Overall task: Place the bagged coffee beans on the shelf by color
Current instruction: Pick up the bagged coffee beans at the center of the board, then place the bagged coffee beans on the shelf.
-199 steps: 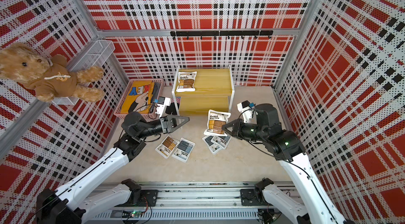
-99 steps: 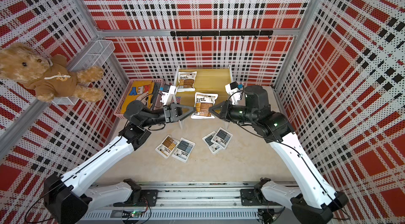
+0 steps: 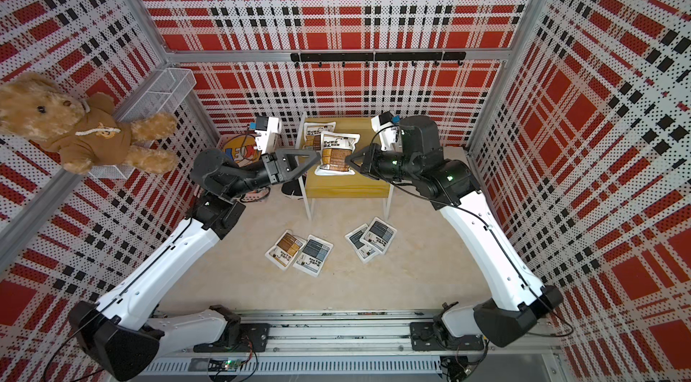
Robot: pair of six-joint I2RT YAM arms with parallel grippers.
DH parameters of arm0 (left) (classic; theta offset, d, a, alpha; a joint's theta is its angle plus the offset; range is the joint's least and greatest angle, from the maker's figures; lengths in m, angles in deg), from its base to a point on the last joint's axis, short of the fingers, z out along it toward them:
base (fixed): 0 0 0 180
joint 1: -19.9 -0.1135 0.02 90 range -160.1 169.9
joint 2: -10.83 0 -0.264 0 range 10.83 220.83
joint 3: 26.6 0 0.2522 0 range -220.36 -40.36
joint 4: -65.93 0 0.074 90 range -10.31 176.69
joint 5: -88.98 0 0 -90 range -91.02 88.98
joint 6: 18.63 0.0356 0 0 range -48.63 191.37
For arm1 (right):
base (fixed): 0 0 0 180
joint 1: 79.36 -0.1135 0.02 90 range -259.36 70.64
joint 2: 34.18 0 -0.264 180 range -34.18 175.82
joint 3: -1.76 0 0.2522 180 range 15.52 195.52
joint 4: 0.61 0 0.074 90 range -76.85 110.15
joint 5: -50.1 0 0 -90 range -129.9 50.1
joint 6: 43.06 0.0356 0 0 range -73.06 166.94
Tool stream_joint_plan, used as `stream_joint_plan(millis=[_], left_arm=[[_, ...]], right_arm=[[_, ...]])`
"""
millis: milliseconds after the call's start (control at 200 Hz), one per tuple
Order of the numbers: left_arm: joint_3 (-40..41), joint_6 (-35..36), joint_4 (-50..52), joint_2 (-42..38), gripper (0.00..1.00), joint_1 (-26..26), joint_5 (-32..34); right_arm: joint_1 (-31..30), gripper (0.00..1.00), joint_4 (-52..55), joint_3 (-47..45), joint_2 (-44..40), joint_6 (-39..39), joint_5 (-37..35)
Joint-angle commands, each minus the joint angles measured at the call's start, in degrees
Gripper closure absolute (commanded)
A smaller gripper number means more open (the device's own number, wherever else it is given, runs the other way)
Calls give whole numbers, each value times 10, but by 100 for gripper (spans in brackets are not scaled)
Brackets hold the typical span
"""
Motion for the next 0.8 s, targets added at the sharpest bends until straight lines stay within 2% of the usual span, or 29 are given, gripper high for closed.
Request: stream_joint_plan(millis=[0,165,306,556,797], left_arm=[[-33,66,82,-5,32,-19,22],[-39,135,170,-27,32,-40,61],[-46,186,240,-33,31,-48,105],[-37,200,256,-32,30,-50,117],[-33,213,269,-36,29,-49,125]], right_arm=[[25,91,32,49,32,-27,3],[74,91,97,137,89,-62,36],[94,91,160,208,140,-96,55],[106,91,204,278,211,-113,59],[114,90,193,287,233,-108,55]])
